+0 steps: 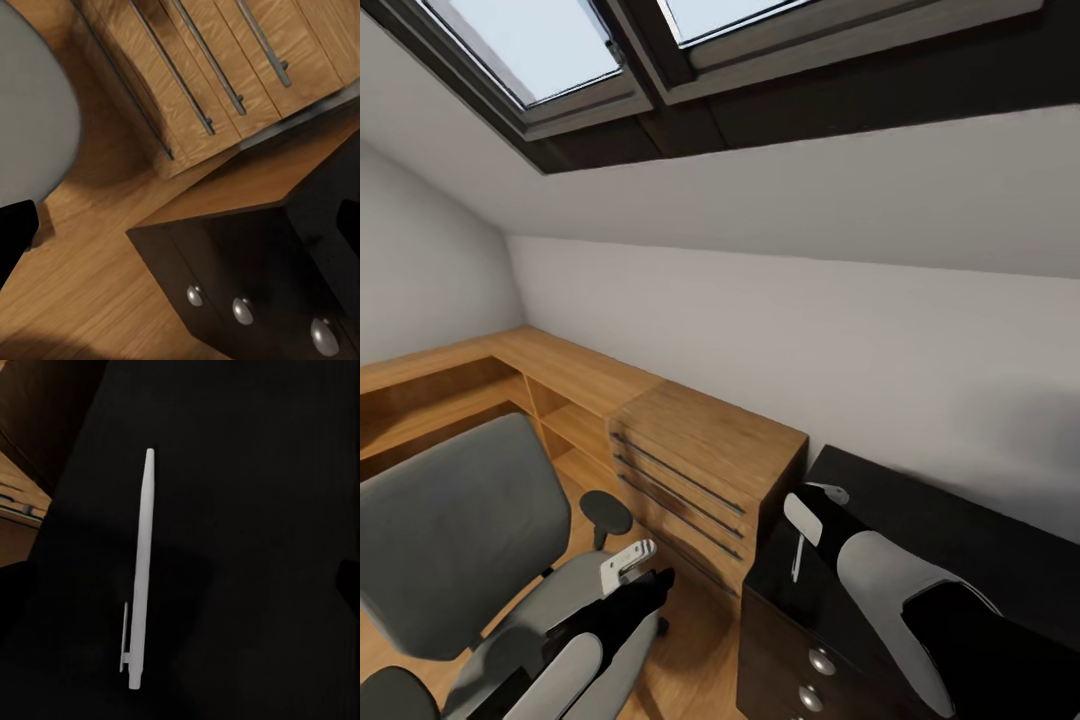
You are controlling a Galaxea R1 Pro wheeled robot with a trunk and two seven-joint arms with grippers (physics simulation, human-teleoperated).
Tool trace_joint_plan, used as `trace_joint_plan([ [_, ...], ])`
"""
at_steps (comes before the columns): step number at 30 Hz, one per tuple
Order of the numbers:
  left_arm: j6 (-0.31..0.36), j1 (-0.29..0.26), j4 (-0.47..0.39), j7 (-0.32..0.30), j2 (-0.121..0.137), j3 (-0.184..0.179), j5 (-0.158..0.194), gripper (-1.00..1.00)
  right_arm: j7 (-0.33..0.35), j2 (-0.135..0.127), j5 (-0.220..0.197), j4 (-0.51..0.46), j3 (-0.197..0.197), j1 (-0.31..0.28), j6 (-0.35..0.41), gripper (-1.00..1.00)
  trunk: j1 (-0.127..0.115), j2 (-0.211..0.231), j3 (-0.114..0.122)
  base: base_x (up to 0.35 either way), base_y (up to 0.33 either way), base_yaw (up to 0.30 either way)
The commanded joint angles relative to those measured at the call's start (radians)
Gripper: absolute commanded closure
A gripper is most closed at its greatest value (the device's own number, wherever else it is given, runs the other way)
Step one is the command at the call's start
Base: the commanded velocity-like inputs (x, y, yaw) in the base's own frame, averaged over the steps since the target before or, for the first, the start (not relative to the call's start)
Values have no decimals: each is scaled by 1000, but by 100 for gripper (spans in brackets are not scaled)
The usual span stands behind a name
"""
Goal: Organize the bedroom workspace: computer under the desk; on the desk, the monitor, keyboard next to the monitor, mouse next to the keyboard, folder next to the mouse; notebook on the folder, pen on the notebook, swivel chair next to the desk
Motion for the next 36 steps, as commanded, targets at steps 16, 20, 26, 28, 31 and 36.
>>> trace_joint_plan([
  [16,0,-1,-3,6,1,4,3,-100,0,-1,-1,0,11,-1,7,-100,0,-1,-1,22,4,0],
  [20,0,-1,-3,5,1,4,3,-100,0,0,-1,0,12,-1,6,-100,0,-1,-1,178,156,0],
  [26,0,-1,-3,4,1,3,3,-100,0,0,-1,0,11,-1,6,-100,0,-1,-1,93,77,0],
  [28,1,-1,-3,4,1,5,3,-100,0,0,-1,0,11,-1,5,-100,0,-1,-1,29,24,0],
  [31,0,-1,-4,6,1,23,4,-100,0,0,-1,0,12,-1,5,-100,0,-1,-1,10,8,0],
  [36,0,-1,-6,6,-2,68,7,-100,0,1,-1,2,11,-1,4,-100,4,-8,-5,3,3,0],
])
